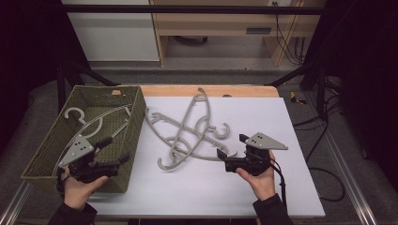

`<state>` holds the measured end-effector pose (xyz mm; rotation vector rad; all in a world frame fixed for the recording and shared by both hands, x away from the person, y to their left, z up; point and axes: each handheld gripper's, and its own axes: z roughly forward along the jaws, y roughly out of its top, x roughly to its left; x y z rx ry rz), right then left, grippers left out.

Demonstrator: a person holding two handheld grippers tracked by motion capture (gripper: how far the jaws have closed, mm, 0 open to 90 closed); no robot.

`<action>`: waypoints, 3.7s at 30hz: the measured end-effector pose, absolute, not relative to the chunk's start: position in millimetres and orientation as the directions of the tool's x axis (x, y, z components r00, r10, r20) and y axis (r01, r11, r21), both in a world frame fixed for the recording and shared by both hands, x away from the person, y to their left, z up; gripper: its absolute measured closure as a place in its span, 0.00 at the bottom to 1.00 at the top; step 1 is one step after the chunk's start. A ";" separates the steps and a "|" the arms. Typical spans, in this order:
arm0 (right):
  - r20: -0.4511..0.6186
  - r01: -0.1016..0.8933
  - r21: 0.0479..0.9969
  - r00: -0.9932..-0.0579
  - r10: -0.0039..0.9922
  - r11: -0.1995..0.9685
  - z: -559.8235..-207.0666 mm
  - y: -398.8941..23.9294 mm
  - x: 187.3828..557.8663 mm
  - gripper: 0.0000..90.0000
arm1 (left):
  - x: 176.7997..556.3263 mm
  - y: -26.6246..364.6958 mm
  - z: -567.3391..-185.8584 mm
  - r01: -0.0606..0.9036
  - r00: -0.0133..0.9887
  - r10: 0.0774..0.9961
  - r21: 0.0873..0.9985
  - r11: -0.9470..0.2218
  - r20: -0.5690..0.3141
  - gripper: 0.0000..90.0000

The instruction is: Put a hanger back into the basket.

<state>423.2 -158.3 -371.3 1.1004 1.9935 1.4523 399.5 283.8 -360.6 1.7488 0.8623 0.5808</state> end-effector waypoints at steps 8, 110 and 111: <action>0.104 0.357 0.923 -0.586 0.804 0.141 -378.5 -149.5 434.0 0.08 | 393.9 264.9 -364.1 0.259 0.650 0.760 0.938 -0.229 0.006 0.12; 0.083 0.754 0.581 -0.431 0.898 0.308 -456.3 -81.0 541.9 0.91 | 397.4 280.0 -362.0 0.273 0.650 0.760 0.937 -0.218 -0.012 0.11; 0.090 0.752 0.587 -0.428 0.899 0.299 -455.2 -82.3 541.4 0.91 | 397.3 280.4 -361.8 0.272 0.649 0.761 0.937 -0.218 -0.012 0.11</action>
